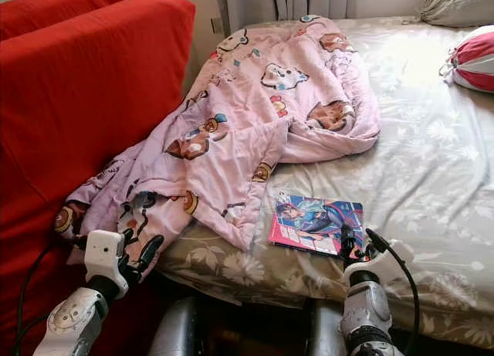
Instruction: Clean up the room
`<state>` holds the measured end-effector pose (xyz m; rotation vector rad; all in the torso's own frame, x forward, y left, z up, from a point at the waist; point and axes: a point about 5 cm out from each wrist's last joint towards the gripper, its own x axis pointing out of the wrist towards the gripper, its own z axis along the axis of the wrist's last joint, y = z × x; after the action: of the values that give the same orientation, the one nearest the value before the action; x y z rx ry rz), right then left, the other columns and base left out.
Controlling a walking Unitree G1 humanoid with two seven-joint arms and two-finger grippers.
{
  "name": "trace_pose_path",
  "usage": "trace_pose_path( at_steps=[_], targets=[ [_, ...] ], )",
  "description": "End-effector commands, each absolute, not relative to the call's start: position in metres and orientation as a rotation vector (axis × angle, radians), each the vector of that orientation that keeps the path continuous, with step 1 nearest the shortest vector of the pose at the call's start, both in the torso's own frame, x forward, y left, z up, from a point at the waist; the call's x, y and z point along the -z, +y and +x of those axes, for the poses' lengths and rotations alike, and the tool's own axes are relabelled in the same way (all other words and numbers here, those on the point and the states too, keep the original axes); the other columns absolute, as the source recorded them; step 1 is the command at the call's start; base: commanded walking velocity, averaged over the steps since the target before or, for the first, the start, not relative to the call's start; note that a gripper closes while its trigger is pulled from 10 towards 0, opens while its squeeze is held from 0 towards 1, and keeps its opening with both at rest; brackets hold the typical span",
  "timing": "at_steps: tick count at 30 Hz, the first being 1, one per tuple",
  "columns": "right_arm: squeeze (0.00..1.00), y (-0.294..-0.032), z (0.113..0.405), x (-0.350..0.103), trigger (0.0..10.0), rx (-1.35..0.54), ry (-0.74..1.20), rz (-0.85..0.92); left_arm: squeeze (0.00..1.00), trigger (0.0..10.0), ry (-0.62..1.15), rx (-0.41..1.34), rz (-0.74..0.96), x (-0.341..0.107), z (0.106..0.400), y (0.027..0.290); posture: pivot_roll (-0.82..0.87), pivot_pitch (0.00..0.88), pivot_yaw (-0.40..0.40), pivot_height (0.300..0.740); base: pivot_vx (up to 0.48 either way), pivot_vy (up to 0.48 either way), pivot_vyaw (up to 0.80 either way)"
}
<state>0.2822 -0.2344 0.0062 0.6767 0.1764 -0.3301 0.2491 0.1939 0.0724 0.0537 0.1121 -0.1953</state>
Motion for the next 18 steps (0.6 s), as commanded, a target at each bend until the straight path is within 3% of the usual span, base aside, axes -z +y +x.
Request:
trace_pose_path(
  at_steps=[1,9,18],
  targets=[
    [0.0,-0.228,0.278,0.001,10.0,0.322,0.206,0.697,0.0,10.0,0.121,0.194,0.064,-0.074,0.247,0.2,0.26,0.079,0.139,0.552,0.0,0.0,0.0],
    [0.0,-0.224,0.276,0.004,10.0,0.32,0.22,0.716,0.0,10.0,0.127,0.194,0.07,-0.074,0.246,0.202,0.27,0.078,0.144,0.552,0.0,0.0,0.0],
    [0.0,-0.216,0.262,0.02,10.0,0.341,0.267,0.854,0.0,10.0,0.133,0.207,0.076,-0.075,0.243,0.202,0.27,0.084,0.159,0.552,0.0,0.0,0.0]
  ],
)
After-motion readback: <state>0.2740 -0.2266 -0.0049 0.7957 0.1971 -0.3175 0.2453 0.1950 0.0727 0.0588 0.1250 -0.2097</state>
